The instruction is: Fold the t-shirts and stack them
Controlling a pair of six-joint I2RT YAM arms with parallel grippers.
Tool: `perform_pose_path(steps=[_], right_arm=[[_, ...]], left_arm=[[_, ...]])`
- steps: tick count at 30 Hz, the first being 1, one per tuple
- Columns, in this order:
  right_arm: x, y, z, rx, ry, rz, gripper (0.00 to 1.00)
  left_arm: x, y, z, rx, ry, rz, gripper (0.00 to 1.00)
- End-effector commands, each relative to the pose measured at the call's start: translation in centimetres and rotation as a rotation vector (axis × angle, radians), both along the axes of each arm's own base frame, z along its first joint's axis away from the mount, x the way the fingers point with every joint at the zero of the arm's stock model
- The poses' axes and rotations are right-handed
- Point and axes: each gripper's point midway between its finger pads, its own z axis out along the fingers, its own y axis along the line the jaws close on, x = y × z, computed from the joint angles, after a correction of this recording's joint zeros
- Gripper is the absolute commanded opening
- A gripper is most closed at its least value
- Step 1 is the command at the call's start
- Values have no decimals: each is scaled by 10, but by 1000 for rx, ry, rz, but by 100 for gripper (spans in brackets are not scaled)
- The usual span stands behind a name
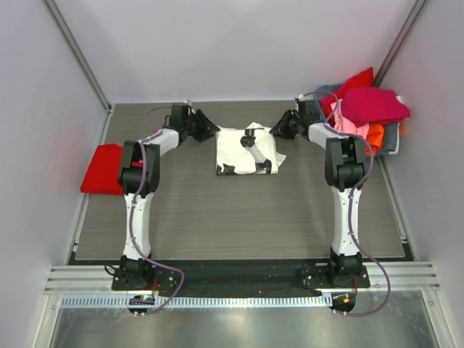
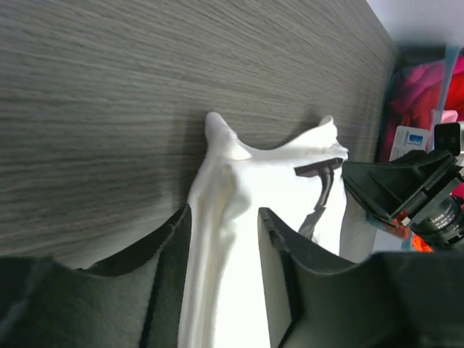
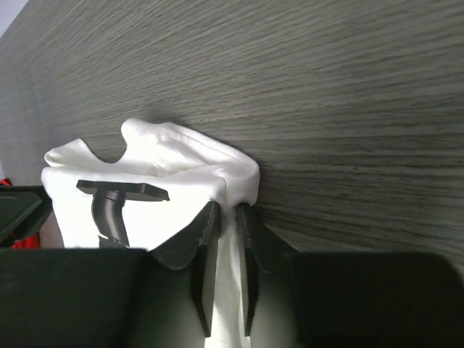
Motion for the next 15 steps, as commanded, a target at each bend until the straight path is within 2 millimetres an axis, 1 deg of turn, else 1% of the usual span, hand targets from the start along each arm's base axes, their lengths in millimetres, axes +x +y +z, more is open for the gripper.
perform_pose_path(steps=[1,2,3,6,11,12,14,15], right_arm=[[5,-23,-19,1,74,-99,21],[4,-24,-21,12,82,-99,14],[4,-24,-23,20,89,-97,10],[2,-22,-27,35,102,-87,2],[1,-21,-25,40,99,-81,1],[0,-21,-26,40,102,-79,1],[0,-21,-24,39,97,-77,4],[-1,-21,-25,37,99,-74,4]], left_arm=[[9,3,-11,42,22,25,42],[9,2,-13,43,29,25,39],[9,2,-18,43,36,27,33],[12,2,-21,47,41,34,29],[14,4,-24,59,49,51,28],[14,4,-23,61,48,52,32],[12,5,-15,69,33,48,39],[12,7,-9,80,18,49,47]])
